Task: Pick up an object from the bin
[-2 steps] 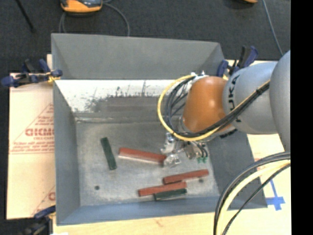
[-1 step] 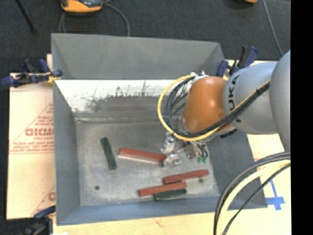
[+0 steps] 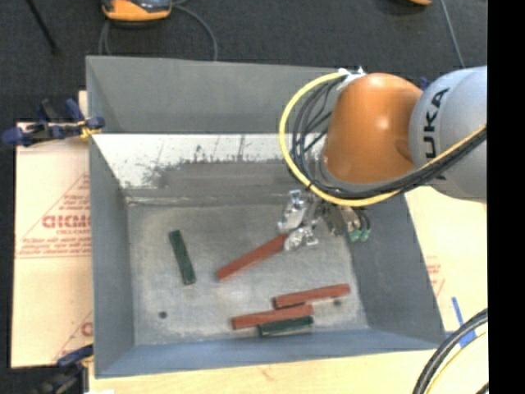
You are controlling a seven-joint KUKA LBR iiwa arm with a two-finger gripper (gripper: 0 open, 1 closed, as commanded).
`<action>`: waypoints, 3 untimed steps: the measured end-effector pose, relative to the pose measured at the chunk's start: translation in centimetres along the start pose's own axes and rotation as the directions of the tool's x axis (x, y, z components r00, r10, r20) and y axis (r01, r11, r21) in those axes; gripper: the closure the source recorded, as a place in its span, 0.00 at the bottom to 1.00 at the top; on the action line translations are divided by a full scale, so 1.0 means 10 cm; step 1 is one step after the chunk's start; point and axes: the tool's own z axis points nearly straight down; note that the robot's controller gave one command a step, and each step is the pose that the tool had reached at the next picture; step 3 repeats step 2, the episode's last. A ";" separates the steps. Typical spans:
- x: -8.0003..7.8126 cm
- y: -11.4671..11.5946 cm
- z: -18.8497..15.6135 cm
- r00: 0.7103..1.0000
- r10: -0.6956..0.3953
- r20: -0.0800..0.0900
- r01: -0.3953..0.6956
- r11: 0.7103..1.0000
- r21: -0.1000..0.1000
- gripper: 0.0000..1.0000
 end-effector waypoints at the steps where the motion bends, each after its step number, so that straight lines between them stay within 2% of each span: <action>1: 0.00 0.00 0.00 1.000 0.000 0.000 0.000 1.000 0.000 1.00; 2: -0.21 -0.02 -1.33 0.898 -0.440 0.004 0.440 0.898 0.002 1.00; 3: -0.21 -0.02 -1.33 0.898 -0.440 0.004 0.440 0.898 0.002 1.00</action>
Offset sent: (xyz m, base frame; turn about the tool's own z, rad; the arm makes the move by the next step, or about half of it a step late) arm 0.0189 0.0022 0.1312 -0.4586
